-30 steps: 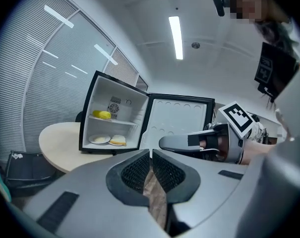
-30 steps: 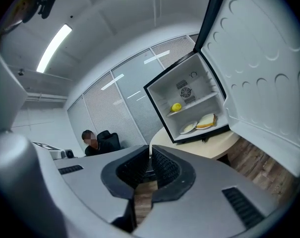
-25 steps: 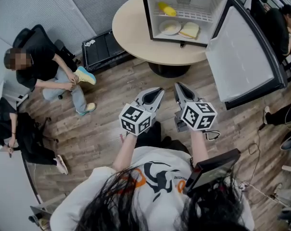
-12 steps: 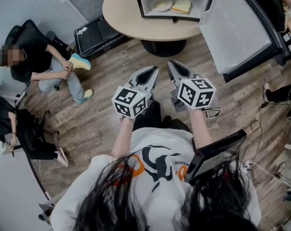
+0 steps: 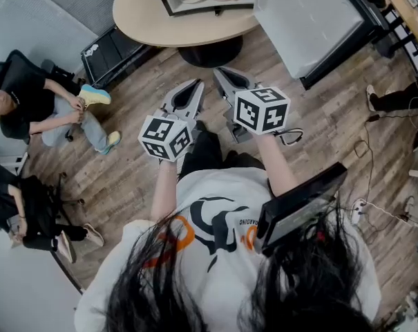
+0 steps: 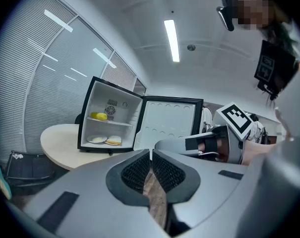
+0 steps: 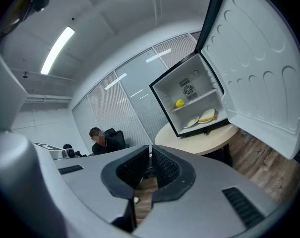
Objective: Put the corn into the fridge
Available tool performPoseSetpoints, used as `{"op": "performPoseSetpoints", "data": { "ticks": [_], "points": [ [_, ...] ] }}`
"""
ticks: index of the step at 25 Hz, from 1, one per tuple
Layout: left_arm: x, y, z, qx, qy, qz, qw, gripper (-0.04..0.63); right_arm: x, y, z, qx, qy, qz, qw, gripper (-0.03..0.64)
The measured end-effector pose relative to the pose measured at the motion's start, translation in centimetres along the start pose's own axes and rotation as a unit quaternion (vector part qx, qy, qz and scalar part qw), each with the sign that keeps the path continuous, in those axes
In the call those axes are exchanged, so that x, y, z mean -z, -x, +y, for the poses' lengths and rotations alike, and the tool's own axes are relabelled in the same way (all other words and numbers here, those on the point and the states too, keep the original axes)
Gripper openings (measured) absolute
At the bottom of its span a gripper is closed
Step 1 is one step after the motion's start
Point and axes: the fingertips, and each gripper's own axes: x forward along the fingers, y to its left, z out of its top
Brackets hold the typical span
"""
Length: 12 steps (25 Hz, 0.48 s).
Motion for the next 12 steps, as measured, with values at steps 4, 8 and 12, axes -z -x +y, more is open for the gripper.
{"op": "performPoseSetpoints", "data": {
  "ticks": [4, 8, 12],
  "points": [
    [0.1, -0.1, 0.0, 0.002, 0.000, 0.003, 1.0000, 0.012, 0.1, -0.1, -0.1, 0.002, -0.003, 0.001, 1.000, 0.029],
    [0.3, 0.2, 0.2, 0.004, 0.000, 0.003, 1.0000, 0.012, 0.3, -0.4, 0.1, 0.002, -0.004, 0.002, 1.000, 0.029],
    [0.6, 1.1, 0.8, 0.000, 0.003, 0.005, 1.0000, 0.012, 0.9, -0.9, 0.8, 0.000, -0.006, 0.005, 1.000, 0.028]
  ]
}}
